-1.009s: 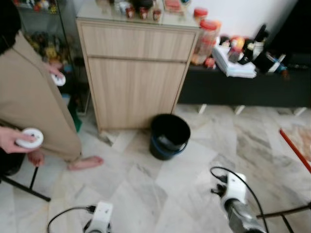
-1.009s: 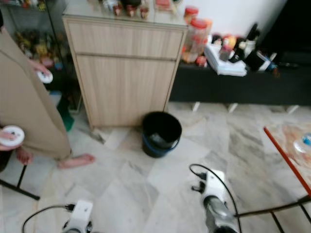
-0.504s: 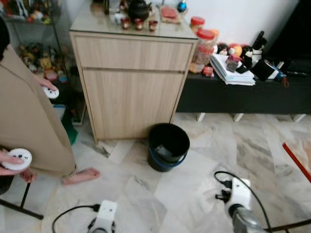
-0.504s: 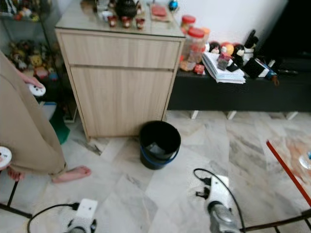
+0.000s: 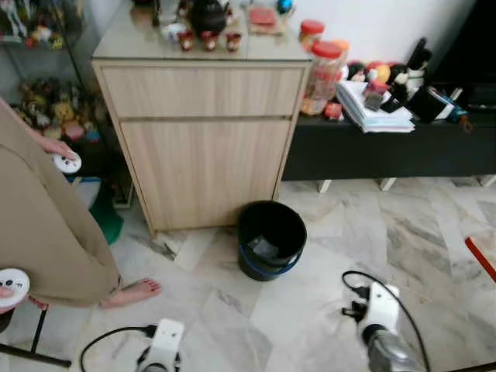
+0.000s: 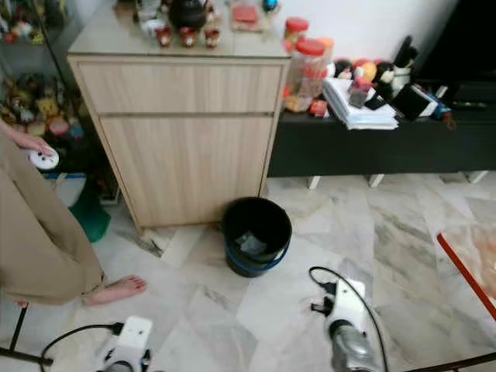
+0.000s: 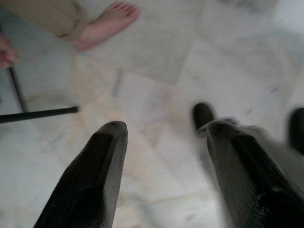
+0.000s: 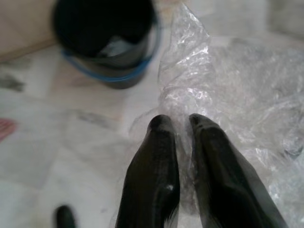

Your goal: Picking trash to rubbish bin

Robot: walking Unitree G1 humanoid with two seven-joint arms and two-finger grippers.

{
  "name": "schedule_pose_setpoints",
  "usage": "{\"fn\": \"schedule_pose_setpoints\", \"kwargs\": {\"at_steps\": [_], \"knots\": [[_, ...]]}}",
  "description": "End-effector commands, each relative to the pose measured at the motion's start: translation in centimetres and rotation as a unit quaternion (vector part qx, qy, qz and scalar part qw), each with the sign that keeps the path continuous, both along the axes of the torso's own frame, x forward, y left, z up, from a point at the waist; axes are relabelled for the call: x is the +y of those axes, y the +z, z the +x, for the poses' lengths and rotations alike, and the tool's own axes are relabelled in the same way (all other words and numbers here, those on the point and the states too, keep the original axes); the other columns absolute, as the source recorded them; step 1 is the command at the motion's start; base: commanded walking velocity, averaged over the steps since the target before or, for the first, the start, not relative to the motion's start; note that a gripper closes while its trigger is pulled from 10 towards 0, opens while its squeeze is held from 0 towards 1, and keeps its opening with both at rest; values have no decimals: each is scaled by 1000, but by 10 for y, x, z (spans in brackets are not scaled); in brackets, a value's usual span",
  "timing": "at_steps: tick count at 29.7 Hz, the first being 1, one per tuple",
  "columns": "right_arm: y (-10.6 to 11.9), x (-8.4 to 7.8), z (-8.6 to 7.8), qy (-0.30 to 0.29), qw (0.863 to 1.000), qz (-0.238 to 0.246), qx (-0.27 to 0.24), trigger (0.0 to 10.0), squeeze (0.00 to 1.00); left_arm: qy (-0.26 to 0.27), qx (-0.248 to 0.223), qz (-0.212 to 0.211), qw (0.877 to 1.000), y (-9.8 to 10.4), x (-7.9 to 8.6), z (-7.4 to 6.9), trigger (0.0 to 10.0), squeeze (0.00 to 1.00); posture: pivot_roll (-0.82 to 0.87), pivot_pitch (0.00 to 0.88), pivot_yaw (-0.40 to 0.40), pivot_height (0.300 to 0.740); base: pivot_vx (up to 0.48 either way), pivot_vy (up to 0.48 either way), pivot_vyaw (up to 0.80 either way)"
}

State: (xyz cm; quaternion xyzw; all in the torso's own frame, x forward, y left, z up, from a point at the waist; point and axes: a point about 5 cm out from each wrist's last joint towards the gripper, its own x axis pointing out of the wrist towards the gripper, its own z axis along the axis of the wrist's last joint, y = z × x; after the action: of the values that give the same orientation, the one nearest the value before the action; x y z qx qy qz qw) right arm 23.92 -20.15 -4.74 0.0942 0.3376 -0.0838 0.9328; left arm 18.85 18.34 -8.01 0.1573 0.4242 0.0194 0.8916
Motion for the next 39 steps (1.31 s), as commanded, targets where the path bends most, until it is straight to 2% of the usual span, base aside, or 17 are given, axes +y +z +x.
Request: {"fn": "schedule_pose_setpoints", "kwargs": {"at_steps": [1, 19, 21, 23, 39], "knots": [[-3, -13, -9, -23, 1000, -6, 7, 10000, 0, -8, 3, -12, 1000, -1, -11, 0, 10000, 0, 9, 155, -94, 740, 349, 0, 0], [0, -13, -5, 5, 1000, -20, 2, 10000, 0, -2, 2, -17, 1000, -1, -15, 0, 10000, 0, 15, 165, -120, 740, 347, 0, 0], [0, -13, -5, 8, 1000, -20, 2, 10000, 0, -2, 1, -18, 1000, -1, -16, 1, 10000, 0, 16, 165, -122, 740, 347, 0, 800], [0, -13, -4, 6, 1000, -18, 2, 10000, 0, -1, 1, -19, 1000, -1, -16, 1, 10000, 0, 14, 163, -125, 740, 345, 0, 800], [3, -16, -1, 1, 1000, -18, -2, 10000, 0, 0, -1, -21, 1000, -1, -19, 2, 10000, 0, 17, 159, -135, 740, 346, 0, 0]]}}
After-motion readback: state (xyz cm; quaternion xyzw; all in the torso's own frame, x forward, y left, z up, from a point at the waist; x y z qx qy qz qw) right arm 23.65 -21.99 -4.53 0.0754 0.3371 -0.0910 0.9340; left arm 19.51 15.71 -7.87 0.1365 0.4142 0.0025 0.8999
